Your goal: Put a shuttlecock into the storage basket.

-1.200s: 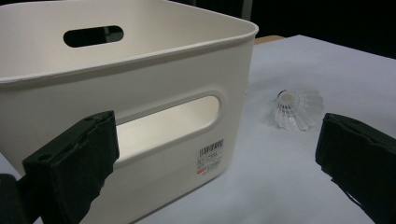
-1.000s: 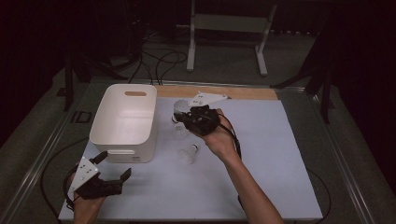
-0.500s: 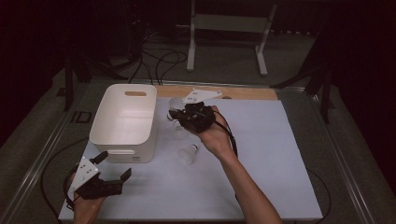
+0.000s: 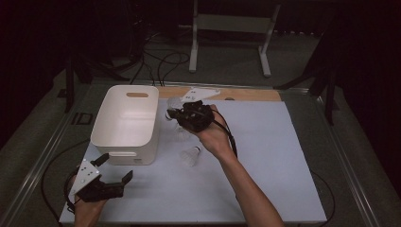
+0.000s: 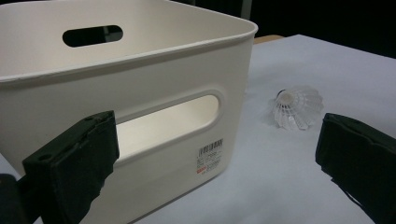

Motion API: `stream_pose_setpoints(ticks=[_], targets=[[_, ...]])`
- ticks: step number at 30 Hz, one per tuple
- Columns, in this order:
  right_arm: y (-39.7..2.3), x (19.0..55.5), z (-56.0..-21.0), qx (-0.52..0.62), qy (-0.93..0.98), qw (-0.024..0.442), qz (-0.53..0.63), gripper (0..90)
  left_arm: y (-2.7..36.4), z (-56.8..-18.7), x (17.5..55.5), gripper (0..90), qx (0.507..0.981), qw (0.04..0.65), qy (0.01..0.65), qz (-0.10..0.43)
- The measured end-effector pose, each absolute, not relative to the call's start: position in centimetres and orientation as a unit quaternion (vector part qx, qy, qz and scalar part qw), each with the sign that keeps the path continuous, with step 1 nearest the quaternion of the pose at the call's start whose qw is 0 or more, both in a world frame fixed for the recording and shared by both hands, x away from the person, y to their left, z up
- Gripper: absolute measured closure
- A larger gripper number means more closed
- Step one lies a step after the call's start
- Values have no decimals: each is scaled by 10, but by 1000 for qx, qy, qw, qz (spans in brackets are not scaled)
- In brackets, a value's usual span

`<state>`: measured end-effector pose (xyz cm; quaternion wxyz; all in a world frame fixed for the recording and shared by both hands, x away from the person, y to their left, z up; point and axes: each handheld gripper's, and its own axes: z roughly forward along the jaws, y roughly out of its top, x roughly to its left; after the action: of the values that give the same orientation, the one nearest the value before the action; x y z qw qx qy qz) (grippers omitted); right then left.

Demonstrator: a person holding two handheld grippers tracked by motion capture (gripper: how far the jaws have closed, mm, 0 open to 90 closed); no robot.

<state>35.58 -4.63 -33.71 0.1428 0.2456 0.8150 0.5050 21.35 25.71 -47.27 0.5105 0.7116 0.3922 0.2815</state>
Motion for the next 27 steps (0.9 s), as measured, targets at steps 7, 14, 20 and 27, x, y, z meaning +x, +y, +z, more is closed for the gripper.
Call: stream_pose_setpoints(ticks=[7, 14, 20, 27], targets=[[-40, 358, -335, 241, 815, 141, 507, 892, 257, -473, 213, 0, 711, 511, 392, 282], [-37, 359, -336, 241, 816, 140, 506, 892, 258, -473, 213, 0, 710, 512, 393, 280], [-32, 360, -334, 238, 816, 140, 508, 892, 258, -473, 213, 0, 710, 514, 394, 277], [-24, 360, -332, 231, 818, 142, 507, 892, 258, -473, 213, 0, 709, 515, 395, 277]])
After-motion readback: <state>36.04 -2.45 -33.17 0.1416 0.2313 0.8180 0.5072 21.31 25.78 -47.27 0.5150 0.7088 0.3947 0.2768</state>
